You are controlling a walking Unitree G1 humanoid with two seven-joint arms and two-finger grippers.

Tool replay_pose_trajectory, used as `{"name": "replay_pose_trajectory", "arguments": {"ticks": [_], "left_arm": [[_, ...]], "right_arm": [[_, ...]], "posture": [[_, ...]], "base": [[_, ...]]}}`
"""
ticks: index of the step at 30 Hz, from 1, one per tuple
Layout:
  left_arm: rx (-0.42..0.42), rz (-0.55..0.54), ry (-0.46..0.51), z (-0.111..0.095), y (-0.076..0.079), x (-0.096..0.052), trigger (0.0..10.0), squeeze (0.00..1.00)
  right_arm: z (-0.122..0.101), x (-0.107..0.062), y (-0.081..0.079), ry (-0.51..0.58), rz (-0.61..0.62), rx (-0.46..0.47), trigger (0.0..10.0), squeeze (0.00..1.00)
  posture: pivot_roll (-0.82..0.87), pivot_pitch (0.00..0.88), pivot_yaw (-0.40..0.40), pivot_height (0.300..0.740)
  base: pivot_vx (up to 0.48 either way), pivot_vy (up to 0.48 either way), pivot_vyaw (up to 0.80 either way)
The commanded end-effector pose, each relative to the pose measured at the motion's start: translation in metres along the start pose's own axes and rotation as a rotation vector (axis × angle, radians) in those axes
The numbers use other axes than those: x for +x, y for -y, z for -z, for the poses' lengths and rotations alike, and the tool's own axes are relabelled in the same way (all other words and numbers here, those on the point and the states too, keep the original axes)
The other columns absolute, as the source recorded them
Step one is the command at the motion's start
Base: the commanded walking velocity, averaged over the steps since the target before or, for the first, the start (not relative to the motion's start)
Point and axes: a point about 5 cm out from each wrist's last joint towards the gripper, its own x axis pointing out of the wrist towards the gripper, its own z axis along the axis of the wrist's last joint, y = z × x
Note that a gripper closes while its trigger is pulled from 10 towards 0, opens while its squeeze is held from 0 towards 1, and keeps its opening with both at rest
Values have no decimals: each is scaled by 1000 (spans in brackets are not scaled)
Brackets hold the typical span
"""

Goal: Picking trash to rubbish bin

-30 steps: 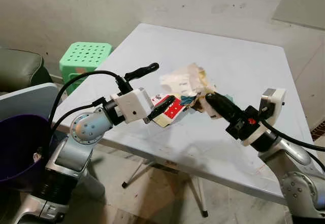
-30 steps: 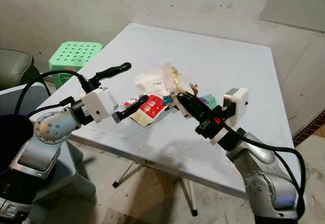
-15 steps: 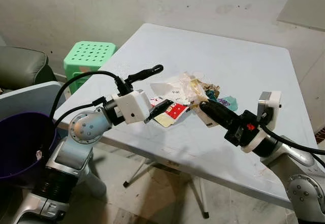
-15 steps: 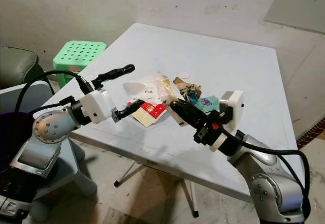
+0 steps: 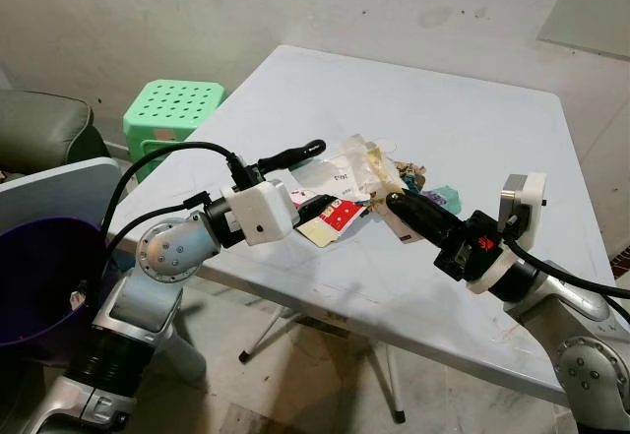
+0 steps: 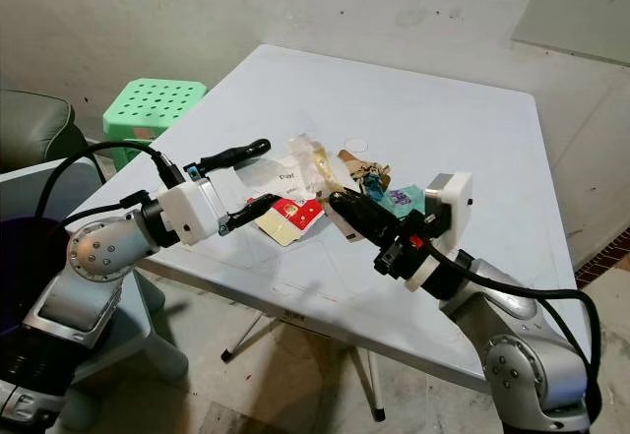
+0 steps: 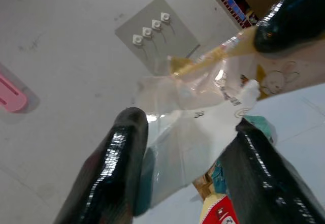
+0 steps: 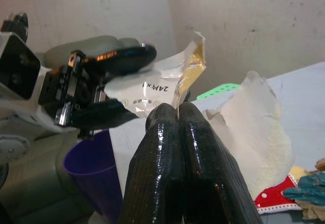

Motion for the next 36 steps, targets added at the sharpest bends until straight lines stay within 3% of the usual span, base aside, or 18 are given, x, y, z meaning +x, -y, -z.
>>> {"name": "replay_pose_trajectory", "arguments": {"ticks": [1,28,29,30,36], "left_arm": [[2,22,12,-3,4,1,0,0],[-9,30,19,-3,6,0,0,0],[-9,29,18,-3,6,0,0,0],[-9,29,19,-3,6,0,0,0],[-9,25,21,-4,5,0,0,0]], "right_arm": [[-5,1,0,21,-2,-3,10000,0],[-9,-3,-8,14,-97,101,10000,0],[-9,-4,-9,15,-113,113,10000,43],[-9,-4,-11,18,-136,113,10000,1000],[-10,-6,-15,22,-188,130,10000,1000]], "posture": [[-5,70,-32,740],[-3,66,-33,740],[-2,65,-34,740],[-2,65,-34,740],[-2,63,-34,740]], "base": [[0,0,0],[0,0,0],[0,0,0],[0,0,0],[0,0,0]]}}
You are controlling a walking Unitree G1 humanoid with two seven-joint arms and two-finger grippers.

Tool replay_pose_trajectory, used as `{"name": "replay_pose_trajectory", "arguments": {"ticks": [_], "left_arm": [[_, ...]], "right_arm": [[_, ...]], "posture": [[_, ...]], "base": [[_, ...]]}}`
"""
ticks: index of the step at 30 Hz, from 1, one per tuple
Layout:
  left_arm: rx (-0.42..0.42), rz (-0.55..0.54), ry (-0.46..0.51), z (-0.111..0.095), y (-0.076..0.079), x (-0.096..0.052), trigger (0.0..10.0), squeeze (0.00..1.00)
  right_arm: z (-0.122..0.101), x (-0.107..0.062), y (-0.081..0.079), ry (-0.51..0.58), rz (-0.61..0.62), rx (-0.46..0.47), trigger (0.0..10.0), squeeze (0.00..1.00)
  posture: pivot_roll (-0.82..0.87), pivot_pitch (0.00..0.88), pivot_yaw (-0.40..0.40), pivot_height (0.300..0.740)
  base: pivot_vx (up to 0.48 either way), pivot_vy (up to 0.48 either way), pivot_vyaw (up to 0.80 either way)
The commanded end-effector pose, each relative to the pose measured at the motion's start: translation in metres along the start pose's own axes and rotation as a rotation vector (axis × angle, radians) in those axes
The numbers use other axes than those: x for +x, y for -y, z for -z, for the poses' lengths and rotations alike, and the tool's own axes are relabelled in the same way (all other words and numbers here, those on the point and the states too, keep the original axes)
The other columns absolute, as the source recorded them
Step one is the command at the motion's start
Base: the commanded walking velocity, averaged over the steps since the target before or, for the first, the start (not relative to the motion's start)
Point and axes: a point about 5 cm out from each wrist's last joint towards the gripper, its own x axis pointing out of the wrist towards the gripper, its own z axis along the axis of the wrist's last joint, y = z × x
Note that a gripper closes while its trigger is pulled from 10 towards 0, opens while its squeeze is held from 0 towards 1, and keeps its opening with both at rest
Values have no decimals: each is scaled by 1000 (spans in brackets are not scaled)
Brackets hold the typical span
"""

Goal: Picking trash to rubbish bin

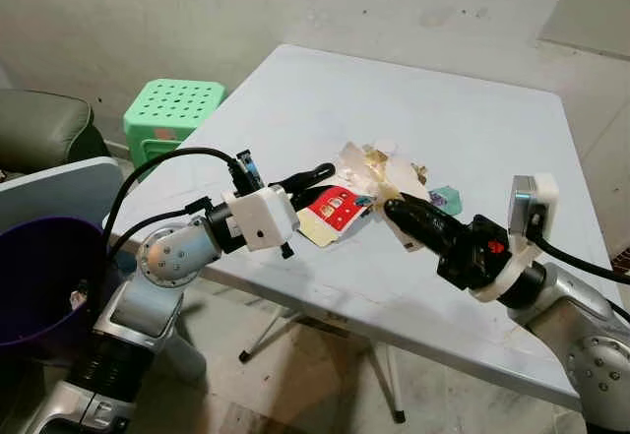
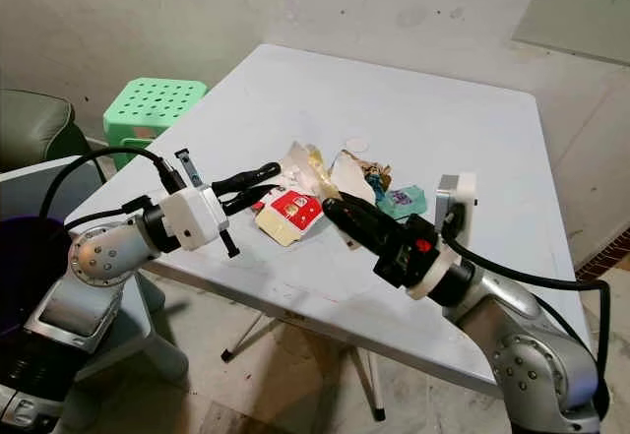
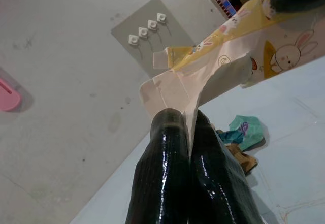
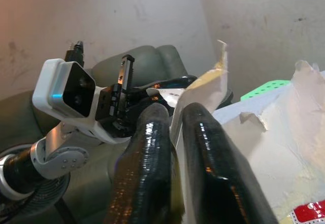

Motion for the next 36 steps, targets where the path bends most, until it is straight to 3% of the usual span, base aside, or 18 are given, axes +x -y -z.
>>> {"name": "replay_pose_trajectory", "arguments": {"ticks": [1,16,27,31,32,33,34,35,36], "left_arm": [[5,11,16,-3,2,2,0,0],[-21,-15,19,-3,1,1,0,0],[-82,-117,-56,4,-6,-20,0,0],[-170,-237,-78,7,-11,-27,0,0],[-258,-323,-71,8,-15,-28,0,0],[-258,-323,-71,8,-15,-28,0,0],[-316,-383,-70,9,-16,-28,0,0],[-358,-437,-81,10,-15,-29,2392,0],[-377,-460,-81,11,-15,-29,3725,0]], "right_arm": [[-6,0,-7,4,-45,-27,10000,1000],[-7,-2,-9,22,-73,4,10000,1000],[-15,-12,14,176,157,-42,10000,1000],[-21,-18,28,277,313,-48,10000,1000],[-22,-20,31,300,364,-74,10000,1000],[-22,-20,31,300,364,-74,10000,1000],[-22,-21,34,310,422,-92,10000,1000],[-23,-21,37,344,473,-94,10000,1000],[-25,-23,40,362,538,-130,10000,1000]], "posture": [[-2,63,-34,740],[-2,63,-38,740],[-6,73,-35,740],[-5,75,-33,740],[-5,75,-33,740],[-5,75,-33,740],[-2,81,-32,740],[-2,81,-32,740],[1,81,-33,740]], "base": [[0,0,0],[0,0,0],[0,0,0],[0,0,0],[0,0,0],[0,0,0],[0,0,0],[0,0,0],[0,0,0]]}}
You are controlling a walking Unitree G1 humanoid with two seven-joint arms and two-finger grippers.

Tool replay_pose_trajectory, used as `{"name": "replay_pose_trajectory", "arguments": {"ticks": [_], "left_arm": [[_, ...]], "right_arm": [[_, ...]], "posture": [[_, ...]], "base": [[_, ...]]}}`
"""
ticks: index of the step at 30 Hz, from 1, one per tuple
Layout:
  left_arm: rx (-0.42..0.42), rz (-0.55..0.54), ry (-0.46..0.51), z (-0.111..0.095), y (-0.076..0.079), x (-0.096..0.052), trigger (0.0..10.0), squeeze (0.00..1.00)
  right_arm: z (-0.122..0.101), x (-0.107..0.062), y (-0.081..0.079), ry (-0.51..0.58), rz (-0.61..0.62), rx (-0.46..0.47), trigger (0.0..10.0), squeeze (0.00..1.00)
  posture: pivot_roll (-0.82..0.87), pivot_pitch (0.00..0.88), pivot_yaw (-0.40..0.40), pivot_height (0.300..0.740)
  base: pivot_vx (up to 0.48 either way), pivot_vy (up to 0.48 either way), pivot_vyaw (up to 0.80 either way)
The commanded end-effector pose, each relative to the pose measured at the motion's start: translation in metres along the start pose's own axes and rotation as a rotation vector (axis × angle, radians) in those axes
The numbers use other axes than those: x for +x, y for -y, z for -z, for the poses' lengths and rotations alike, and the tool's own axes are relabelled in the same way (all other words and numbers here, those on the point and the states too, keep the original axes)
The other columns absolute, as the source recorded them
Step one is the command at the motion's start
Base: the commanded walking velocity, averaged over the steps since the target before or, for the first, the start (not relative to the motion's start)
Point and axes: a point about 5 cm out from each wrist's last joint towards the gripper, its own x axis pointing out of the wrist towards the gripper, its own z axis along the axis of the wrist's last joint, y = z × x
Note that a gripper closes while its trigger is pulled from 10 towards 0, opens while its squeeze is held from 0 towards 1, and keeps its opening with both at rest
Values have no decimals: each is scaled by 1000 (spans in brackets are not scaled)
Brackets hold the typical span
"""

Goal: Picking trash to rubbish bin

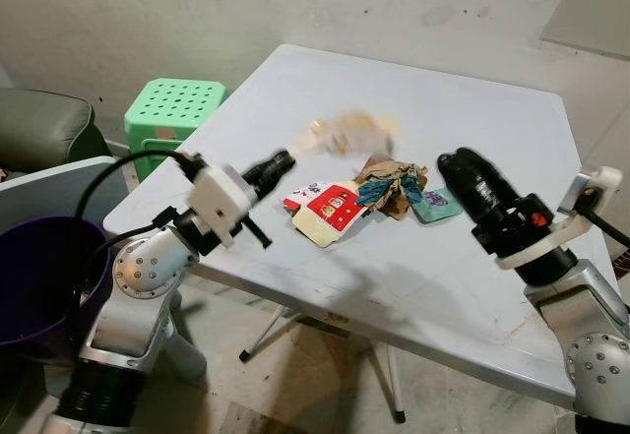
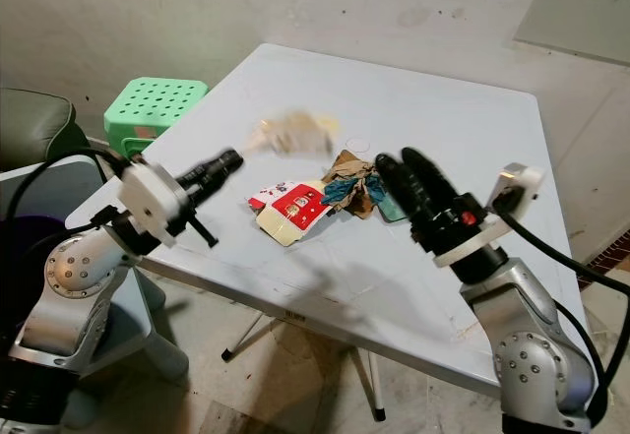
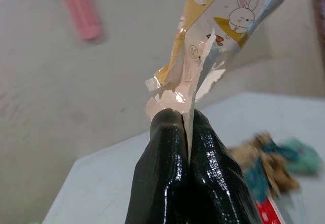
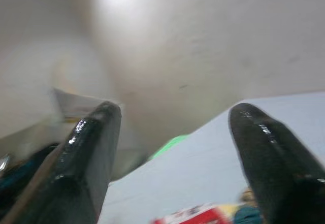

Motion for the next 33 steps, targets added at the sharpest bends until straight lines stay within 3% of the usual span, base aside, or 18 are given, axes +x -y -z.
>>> {"name": "replay_pose_trajectory", "arguments": {"ticks": [1,2,4,5,6,8,12,15,16,19,23,33], "left_arm": [[-126,-117,-31,4,0,-2,10000,0],[-126,-117,-31,4,0,-2,10000,0],[-229,-225,-37,8,3,-2,10000,0],[-269,-256,-52,11,5,-3,10000,0],[-331,-286,-69,15,9,-4,10000,0],[-362,-297,-69,16,11,-4,10000,0],[-301,-352,-145,25,19,-6,10000,0],[-287,-391,-198,31,21,-7,10000,0],[-312,-429,-221,35,19,-10,10000,0],[-337,-464,-282,46,18,-15,10000,0],[-340,-513,-326,56,13,-23,10000,0],[-329,-506,-319,54,1,-15,10000,0]], "right_arm": [[-7,0,17,62,232,-115,10000,1000],[-7,0,17,62,232,-115,10000,1000],[-1,-2,20,34,337,-188,10000,1000],[1,-3,22,42,381,-215,10000,0],[3,-6,24,49,436,-232,10000,0],[6,-6,24,44,460,-227,10000,0],[23,-11,24,-25,516,-285,10000,0],[43,-17,25,-126,578,-418,10000,0],[50,-21,26,-150,598,-483,10000,0],[54,-25,27,-158,611,-526,10000,0],[60,-29,29,-174,627,-529,10000,0],[60,-31,31,-156,638,-592,10000,0]], "posture": [[1,79,-31,740],[1,79,-31,740],[1,79,-31,740],[-2,78,-27,740],[-2,78,-27,740],[-3,75,-28,740],[-4,72,-27,740],[-6,64,-23,740],[-5,63,-22,740],[-5,59,-19,740],[-8,53,-14,740],[-11,45,-11,740]], "base": [[0,0,0],[0,0,0],[0,0,0],[0,0,0],[0,0,0],[0,0,0],[0,0,0],[0,0,0],[0,0,0],[0,0,0],[0,0,0],[0,72,0]]}}
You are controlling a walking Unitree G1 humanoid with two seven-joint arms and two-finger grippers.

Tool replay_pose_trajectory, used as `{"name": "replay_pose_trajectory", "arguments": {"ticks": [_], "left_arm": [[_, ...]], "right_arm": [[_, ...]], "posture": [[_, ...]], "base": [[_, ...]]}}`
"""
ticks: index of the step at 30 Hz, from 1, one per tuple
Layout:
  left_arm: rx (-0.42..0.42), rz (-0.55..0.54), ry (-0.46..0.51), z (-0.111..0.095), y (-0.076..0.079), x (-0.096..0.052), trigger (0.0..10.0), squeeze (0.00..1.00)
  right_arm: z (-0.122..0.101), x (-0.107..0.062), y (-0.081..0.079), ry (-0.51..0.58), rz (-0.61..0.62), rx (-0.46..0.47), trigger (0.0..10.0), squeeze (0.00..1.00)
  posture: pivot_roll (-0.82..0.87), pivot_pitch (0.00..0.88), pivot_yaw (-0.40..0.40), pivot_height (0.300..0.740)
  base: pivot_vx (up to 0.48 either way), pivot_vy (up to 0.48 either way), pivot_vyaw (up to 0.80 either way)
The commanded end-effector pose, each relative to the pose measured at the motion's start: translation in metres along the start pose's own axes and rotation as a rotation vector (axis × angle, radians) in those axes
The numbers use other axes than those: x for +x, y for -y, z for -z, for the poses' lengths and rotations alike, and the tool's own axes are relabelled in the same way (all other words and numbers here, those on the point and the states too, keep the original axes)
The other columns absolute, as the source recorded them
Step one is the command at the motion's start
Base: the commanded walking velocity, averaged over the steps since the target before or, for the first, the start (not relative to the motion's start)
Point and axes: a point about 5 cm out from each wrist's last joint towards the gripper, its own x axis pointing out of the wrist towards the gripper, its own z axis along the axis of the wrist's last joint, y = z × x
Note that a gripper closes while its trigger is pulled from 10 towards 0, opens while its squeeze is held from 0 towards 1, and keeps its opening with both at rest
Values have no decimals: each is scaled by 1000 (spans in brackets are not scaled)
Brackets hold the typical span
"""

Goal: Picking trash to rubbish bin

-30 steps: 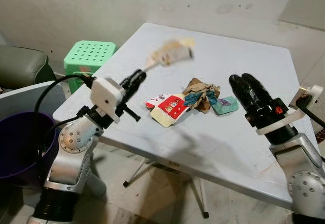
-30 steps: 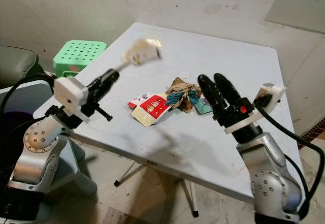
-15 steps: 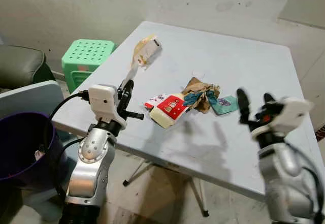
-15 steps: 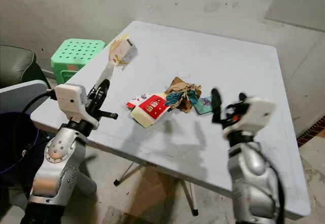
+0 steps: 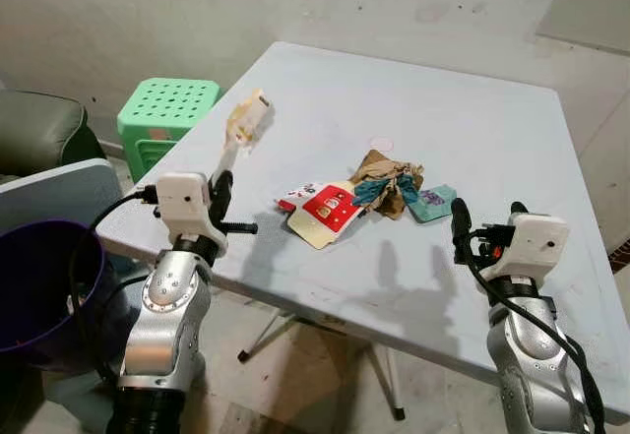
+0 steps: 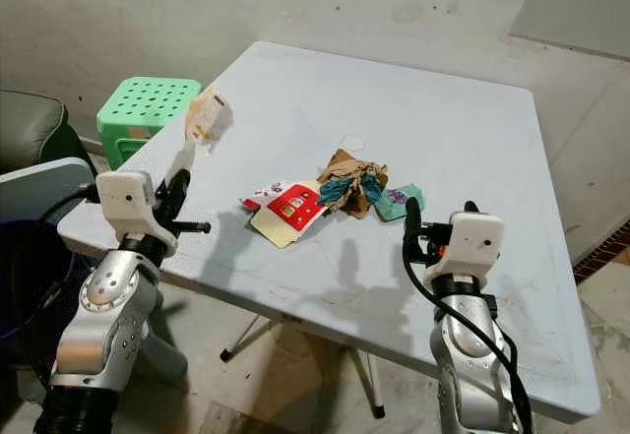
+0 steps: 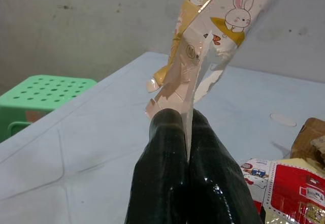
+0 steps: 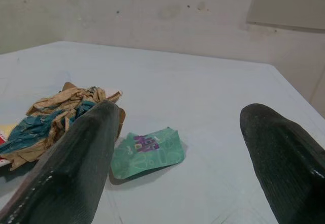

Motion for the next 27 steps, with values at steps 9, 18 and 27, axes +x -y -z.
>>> {"name": "replay_pose_trajectory", "arguments": {"ticks": [9,18,27], "left_arm": [[21,26,-25,4,2,1,10000,0],[22,27,-28,3,0,1,10000,0],[23,29,-30,4,0,1,10000,0]], "right_arm": [[1,0,3,11,13,-15,10000,0],[3,-1,3,5,3,-16,10000,0],[4,-1,3,4,-2,-16,10000,0]], "posture": [[-7,35,-17,740],[-6,35,-19,740],[-5,35,-19,740]], "base": [[0,391,0],[0,450,0],[0,474,0]]}}
